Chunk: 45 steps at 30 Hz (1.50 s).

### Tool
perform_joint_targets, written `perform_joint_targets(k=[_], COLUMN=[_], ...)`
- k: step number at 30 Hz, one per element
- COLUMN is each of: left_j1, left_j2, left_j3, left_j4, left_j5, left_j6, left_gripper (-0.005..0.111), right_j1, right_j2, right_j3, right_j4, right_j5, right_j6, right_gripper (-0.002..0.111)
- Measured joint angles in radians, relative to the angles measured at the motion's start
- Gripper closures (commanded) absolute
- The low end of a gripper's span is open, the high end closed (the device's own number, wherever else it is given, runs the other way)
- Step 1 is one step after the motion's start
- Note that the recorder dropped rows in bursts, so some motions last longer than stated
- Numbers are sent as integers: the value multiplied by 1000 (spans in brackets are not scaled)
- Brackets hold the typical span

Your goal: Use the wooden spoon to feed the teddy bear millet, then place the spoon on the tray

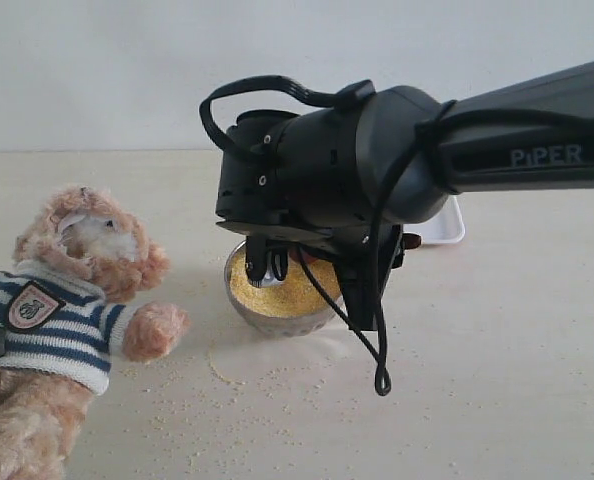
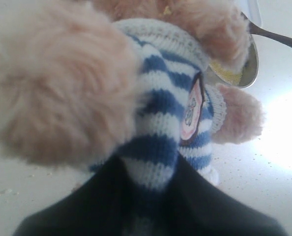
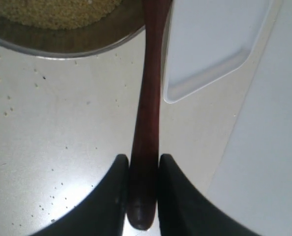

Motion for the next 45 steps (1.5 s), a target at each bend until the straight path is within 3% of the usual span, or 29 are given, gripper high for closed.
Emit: perform_joint_targets(k=[30,45], left_j1=[0,0], left_j2=[0,0], left_j3=[0,0], left_j4=[0,0], left_j5=[0,0], left_j6=[0,0], left_gripper=[102,102], right_j1=[20,20], right_j2=[6,-33], right_j3=[0,-59], right_j4=[178,375], right_j5=[0,0], right_j6=[9,6], right_gripper=[108,108])
